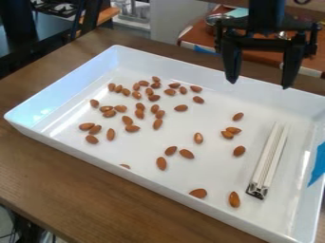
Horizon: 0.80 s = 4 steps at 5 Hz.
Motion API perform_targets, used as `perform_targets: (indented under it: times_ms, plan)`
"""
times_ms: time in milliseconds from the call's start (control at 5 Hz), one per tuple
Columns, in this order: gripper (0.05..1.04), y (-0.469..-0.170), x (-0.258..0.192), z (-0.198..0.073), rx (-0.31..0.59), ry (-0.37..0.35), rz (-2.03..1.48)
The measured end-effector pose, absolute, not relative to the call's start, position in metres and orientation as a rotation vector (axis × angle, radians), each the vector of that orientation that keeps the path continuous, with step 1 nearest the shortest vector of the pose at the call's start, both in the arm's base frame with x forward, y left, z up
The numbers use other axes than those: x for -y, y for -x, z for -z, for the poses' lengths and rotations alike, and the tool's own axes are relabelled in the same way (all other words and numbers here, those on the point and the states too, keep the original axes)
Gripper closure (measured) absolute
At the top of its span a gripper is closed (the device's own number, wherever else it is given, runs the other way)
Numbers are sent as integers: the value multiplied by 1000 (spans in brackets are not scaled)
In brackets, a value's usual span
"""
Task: Sweep into pile
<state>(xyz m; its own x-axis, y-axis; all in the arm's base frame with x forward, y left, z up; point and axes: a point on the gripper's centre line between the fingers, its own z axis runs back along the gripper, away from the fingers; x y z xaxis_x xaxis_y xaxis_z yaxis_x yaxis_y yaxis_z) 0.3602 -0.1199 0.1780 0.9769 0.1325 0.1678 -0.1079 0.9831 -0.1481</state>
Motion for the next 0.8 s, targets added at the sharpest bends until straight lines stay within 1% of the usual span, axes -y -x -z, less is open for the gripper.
perform_targets:
  times_ms: [200, 400, 600, 800]
  plan:
    - [83, -357, 119, -159, 124, 121, -130]
    - [83, -355, 126, -153, 118, 108, -128]
    - [83, -353, 133, -141, 130, 79, -120]
    - [83, -352, 139, -124, 122, 48, -120]
